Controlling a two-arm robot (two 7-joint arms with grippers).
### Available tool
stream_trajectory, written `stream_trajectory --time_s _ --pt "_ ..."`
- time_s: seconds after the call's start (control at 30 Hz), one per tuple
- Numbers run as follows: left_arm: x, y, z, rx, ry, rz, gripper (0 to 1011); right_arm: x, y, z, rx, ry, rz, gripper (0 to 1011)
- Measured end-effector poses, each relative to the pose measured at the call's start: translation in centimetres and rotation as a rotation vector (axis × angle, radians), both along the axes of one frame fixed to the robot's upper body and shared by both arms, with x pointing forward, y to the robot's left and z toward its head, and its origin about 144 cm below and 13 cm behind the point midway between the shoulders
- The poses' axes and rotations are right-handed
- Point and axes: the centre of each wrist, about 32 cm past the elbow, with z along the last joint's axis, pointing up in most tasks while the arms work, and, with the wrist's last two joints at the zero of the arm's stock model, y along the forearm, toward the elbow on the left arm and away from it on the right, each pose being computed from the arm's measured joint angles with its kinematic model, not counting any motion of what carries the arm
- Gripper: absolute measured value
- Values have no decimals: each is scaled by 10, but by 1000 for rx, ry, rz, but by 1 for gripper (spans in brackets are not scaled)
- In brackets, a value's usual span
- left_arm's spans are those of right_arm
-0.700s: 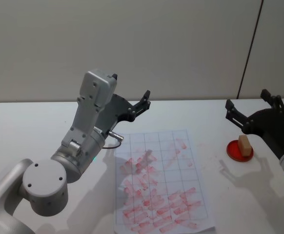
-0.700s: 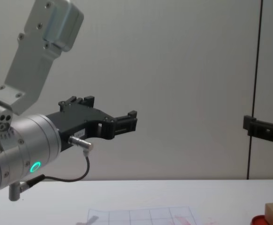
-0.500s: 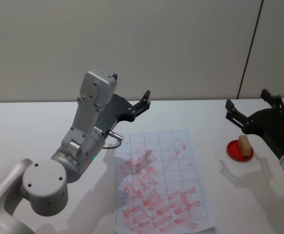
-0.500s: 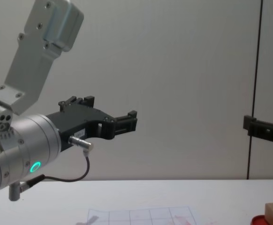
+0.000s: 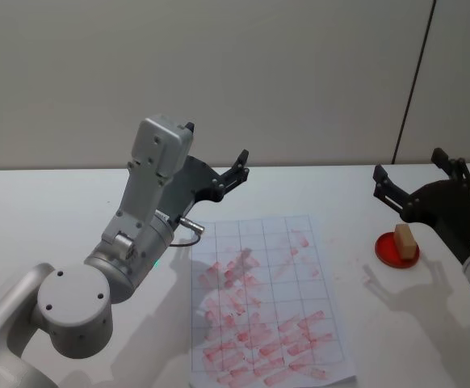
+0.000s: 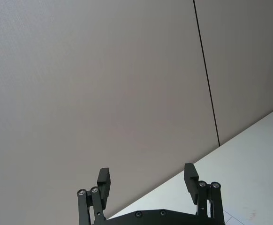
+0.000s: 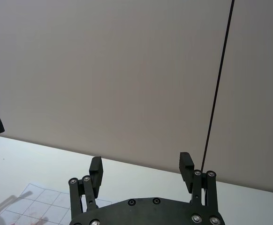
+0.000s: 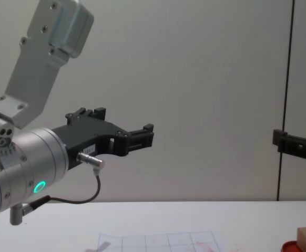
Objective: Use the one hand to pick up the stamp and affix it onto the A4 paper.
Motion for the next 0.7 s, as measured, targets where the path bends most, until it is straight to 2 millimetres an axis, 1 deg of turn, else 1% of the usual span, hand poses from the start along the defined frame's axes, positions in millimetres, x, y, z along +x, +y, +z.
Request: stream_trajectory --time_s 0.7 --pt "0 0 0 0 0 0 1001 0 0 0 0 0 0 1001"
